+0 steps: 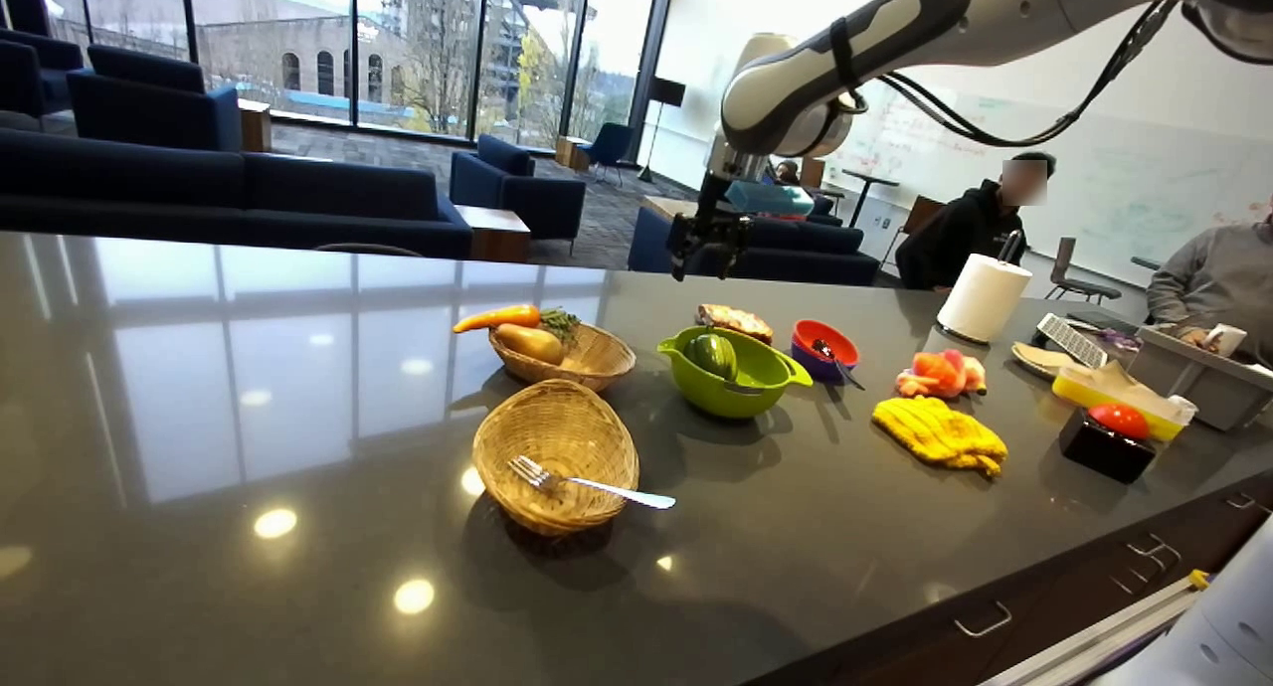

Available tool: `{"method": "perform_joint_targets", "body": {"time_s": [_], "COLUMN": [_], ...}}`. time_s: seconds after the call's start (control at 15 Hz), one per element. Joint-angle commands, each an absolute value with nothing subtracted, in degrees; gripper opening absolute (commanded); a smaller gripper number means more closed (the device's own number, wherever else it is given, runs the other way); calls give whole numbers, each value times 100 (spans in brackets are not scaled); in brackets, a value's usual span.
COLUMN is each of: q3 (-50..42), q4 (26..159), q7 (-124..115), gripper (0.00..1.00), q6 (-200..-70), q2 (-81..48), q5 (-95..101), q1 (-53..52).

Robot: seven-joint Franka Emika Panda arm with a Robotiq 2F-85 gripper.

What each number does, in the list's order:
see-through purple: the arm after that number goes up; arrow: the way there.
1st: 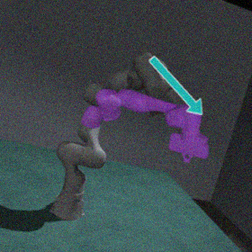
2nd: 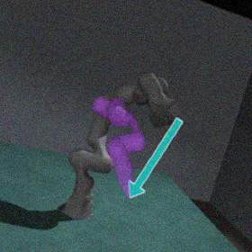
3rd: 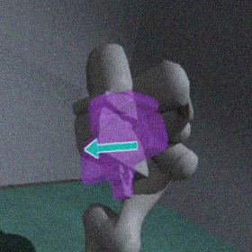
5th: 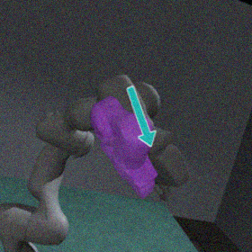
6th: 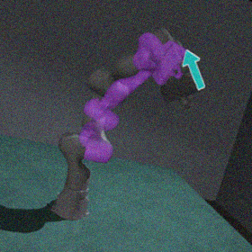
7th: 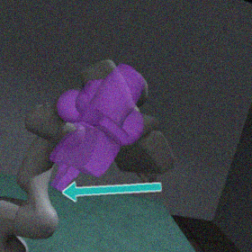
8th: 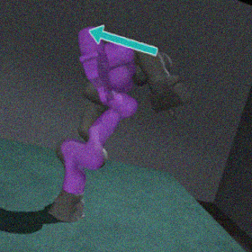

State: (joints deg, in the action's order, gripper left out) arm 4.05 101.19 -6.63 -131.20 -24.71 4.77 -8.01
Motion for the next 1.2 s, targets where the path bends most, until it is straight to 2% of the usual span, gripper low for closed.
{"method": "perform_joint_targets", "body": {"time_s": [0.0,1.13], "q3": [339,615], "q4": [10098,8968], "q7": [-847,-811], "gripper": [100,100], "q6": [-13019,-12445], "q2": [-2278,-3044], "q5": [706,950], "q1": [-996,-1721]}}
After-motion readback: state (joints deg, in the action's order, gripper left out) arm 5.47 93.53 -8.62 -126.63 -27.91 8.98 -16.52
